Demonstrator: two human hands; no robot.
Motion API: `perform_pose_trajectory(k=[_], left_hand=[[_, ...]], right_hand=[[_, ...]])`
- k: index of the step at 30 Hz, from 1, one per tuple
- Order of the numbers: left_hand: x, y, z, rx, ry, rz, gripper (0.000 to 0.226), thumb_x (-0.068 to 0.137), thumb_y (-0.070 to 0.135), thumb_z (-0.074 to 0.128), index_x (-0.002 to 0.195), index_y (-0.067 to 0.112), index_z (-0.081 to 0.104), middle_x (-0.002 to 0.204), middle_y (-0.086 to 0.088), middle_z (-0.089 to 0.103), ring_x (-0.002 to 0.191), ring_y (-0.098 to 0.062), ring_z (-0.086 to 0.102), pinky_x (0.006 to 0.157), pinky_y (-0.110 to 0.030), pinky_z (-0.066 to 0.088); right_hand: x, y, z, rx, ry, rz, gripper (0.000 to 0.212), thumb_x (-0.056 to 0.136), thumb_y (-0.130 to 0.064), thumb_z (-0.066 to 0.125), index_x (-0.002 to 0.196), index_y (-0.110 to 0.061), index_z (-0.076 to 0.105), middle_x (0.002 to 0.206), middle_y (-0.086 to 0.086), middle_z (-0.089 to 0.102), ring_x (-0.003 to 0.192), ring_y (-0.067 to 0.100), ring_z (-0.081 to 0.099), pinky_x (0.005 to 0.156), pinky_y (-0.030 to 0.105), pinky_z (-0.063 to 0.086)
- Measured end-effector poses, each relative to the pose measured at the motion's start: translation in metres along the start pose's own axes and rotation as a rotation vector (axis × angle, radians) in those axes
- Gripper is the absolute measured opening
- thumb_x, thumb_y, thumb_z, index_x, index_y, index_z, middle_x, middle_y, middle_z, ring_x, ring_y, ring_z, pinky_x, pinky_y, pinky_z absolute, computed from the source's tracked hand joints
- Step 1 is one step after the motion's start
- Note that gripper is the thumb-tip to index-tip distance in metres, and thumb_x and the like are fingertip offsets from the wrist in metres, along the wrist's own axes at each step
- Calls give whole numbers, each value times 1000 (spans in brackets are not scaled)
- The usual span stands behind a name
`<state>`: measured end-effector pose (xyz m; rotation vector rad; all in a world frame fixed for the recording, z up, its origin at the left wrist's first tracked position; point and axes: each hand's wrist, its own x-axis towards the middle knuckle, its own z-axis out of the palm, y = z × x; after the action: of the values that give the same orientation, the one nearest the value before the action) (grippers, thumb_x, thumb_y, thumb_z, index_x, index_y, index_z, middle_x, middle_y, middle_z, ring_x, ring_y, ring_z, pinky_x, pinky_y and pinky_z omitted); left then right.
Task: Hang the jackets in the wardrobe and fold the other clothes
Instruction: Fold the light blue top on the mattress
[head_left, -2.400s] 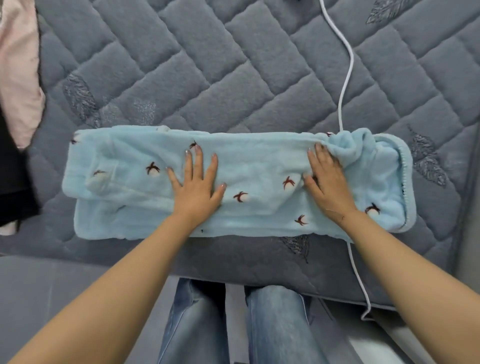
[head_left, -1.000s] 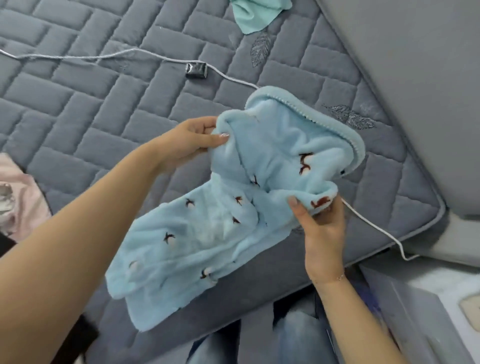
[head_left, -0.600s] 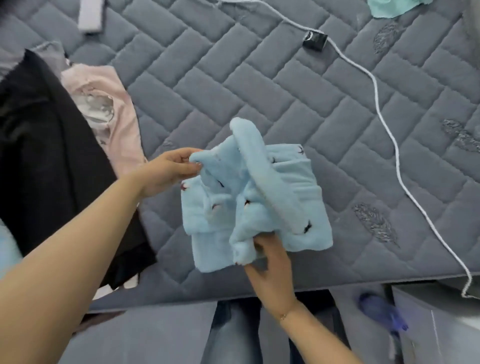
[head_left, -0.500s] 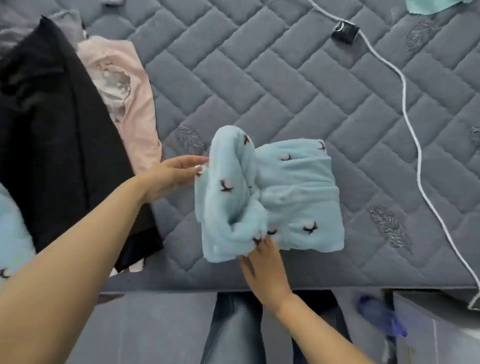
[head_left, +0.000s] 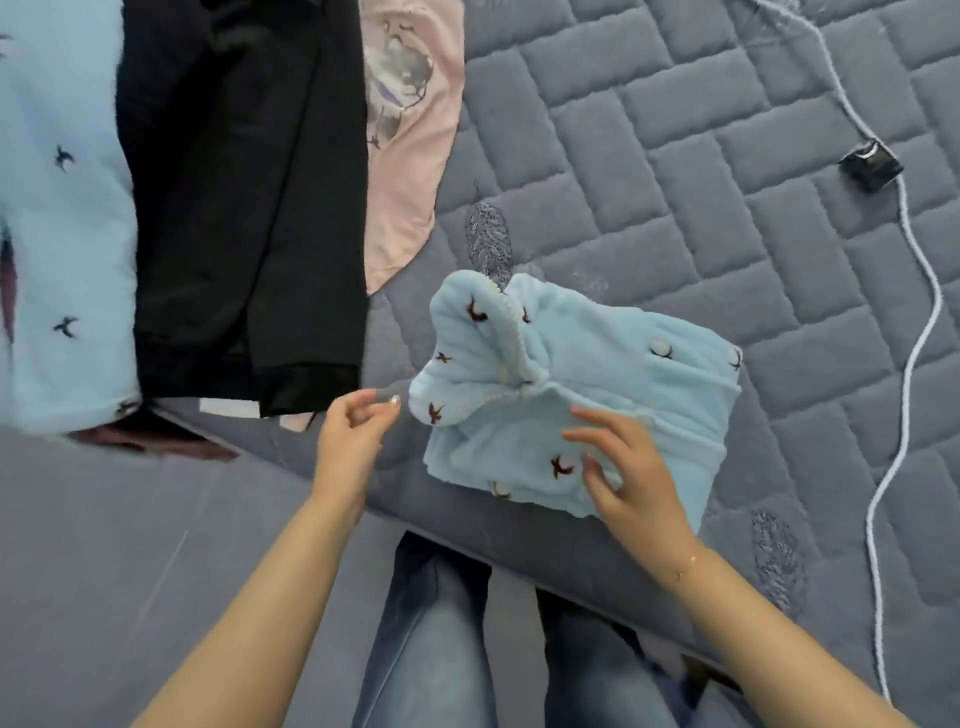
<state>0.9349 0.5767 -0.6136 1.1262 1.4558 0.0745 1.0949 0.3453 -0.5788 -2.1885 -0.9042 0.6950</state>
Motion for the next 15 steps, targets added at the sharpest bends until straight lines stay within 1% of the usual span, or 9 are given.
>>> perform_pose_trajectory(k=[2, 4, 5, 7, 9, 10, 12, 13, 15], left_hand=[[-27, -24, 21, -62, 105, -159, 40, 84, 38, 74, 113, 17, 56, 104, 1, 61, 88, -13, 58, 67, -26, 43], [-51, -44, 49, -156, 85, -325, 47, 82, 43, 75, 114, 17, 52, 104, 2, 59, 89, -12, 57, 67, -28, 43], [-60, -53, 64, -214, 66, -375, 50, 82, 46, 74, 115, 19, 49, 106, 3, 59, 93, -12, 57, 70, -29, 45], [-70, -63, 90, -335, 46, -403, 50, 83, 50, 71, 118, 22, 50, 110, 3, 63, 99, -12, 60, 75, -28, 48], [-70, -64, 111, -464, 31, -352, 35, 87, 47, 67, 112, 23, 60, 110, 0, 70, 93, -10, 66, 75, -25, 50], [-70, -64, 117, -530, 29, -304, 27, 90, 43, 65, 109, 24, 64, 111, -1, 72, 93, -10, 68, 75, -24, 51], [-73, -68, 121, -686, 64, -167, 20, 95, 35, 62, 112, 25, 67, 114, -1, 72, 99, -14, 69, 78, -25, 55], [-75, -72, 119, -763, 100, -99, 20, 95, 32, 63, 113, 25, 68, 115, -1, 72, 101, -15, 69, 79, -25, 56], [-77, -81, 109, -832, 209, -20, 17, 92, 32, 65, 107, 27, 71, 113, -1, 73, 101, -15, 70, 78, -23, 56]], right_hand=[[41, 15, -27, -99, 47, -82, 26, 86, 7, 61, 106, -8, 69, 125, 7, 59, 115, 23, 53, 102, 21, 36], [85, 31, -45, -213, 71, -135, 22, 88, 1, 63, 109, -3, 68, 125, 14, 60, 115, 33, 54, 102, 36, 39], [107, 38, -51, -249, 46, -119, 25, 89, -4, 64, 115, -2, 66, 128, 15, 59, 118, 36, 53, 102, 41, 38], [146, 47, -56, -258, -108, 4, 40, 94, -22, 63, 130, -7, 57, 136, 12, 54, 127, 32, 47, 108, 40, 34], [173, 52, -55, -185, -279, 189, 49, 93, -39, 62, 134, -14, 52, 128, 5, 58, 117, 22, 53, 100, 34, 43], [182, 54, -51, -121, -339, 248, 45, 93, -42, 62, 128, -14, 57, 113, 3, 62, 101, 17, 58, 86, 27, 49], [194, 57, -41, -67, -365, 205, 31, 94, -36, 62, 105, -8, 67, 79, -3, 58, 67, 6, 51, 58, 14, 42], [198, 57, -36, -52, -344, 151, 26, 95, -31, 62, 96, -5, 67, 70, -6, 52, 59, 0, 44, 54, 12, 37], [208, 55, -28, 5, -290, 71, 17, 96, -24, 60, 87, -9, 63, 66, -8, 45, 52, -3, 40, 54, 10, 33]])
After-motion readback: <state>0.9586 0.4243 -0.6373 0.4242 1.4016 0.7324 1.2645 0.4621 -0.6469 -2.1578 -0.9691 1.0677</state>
